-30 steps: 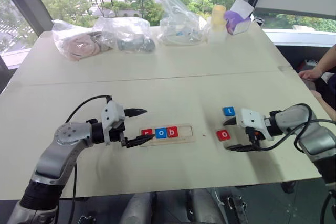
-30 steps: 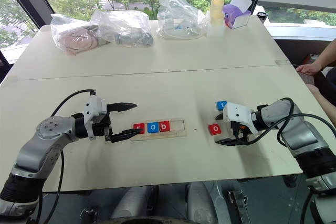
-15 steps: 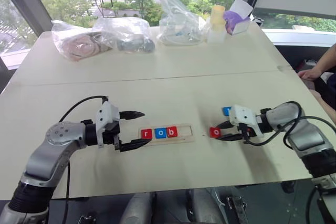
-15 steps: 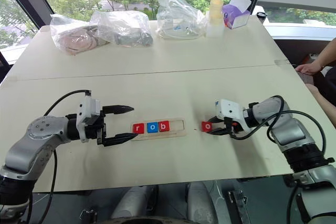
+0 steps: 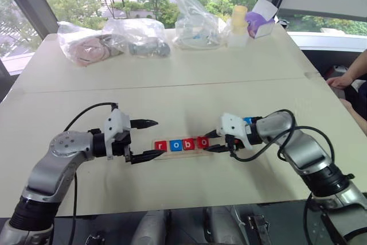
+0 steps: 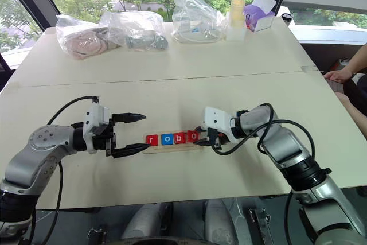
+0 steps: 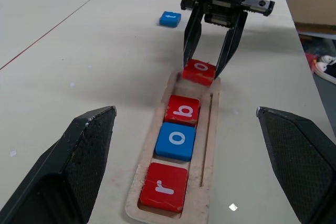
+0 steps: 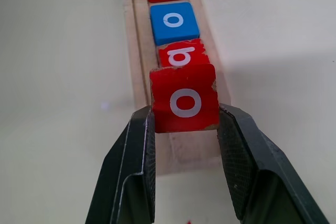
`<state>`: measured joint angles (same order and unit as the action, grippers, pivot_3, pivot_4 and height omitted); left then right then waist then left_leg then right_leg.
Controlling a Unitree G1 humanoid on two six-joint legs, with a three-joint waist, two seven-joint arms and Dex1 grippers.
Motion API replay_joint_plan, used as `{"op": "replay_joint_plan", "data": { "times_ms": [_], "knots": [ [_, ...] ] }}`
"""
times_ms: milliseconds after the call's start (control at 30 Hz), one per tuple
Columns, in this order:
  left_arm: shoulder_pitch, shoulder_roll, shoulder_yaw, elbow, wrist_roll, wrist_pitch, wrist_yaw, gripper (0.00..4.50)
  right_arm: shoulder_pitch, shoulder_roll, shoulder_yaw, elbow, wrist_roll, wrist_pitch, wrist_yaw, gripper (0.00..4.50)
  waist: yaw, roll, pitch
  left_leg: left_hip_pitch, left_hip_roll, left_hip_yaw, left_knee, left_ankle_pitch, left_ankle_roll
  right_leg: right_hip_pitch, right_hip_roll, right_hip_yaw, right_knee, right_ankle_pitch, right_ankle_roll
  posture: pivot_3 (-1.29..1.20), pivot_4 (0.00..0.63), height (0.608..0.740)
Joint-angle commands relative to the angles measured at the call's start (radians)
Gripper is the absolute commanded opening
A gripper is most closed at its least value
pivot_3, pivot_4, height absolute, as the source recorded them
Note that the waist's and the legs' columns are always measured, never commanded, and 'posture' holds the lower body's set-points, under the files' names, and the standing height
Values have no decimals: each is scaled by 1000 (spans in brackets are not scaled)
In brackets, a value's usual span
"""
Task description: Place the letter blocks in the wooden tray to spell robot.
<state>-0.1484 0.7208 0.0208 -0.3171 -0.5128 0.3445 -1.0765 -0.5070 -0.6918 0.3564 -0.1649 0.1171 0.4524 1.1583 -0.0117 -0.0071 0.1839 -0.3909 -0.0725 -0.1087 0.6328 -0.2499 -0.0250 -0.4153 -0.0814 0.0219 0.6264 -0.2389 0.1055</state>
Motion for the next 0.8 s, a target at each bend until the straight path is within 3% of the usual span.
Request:
{"op": "replay_joint_plan", "data": {
  "times_ms": [33,633,800],
  "knots": [
    [3,1,17,-32,-10,-1,9,4500,-27,9,14,8,-28,-20,-10,1110,0,0,0,0,0,0,0,0,0,0,0,0,0,0,0,0,150,740],
    [12,-9,10,-38,-3,-13,38,4500,-48,19,39,65,-69,-57,24,1110,-1,0,0,0,0,0,0,0,0,-1,1,0,1,0,0,0,150,740],
    [10,-12,11,-33,0,-15,41,4500,-59,33,36,58,-58,-37,30,3512,-1,0,0,0,0,0,0,0,0,-1,1,0,1,0,0,0,150,740]
  ]
}}
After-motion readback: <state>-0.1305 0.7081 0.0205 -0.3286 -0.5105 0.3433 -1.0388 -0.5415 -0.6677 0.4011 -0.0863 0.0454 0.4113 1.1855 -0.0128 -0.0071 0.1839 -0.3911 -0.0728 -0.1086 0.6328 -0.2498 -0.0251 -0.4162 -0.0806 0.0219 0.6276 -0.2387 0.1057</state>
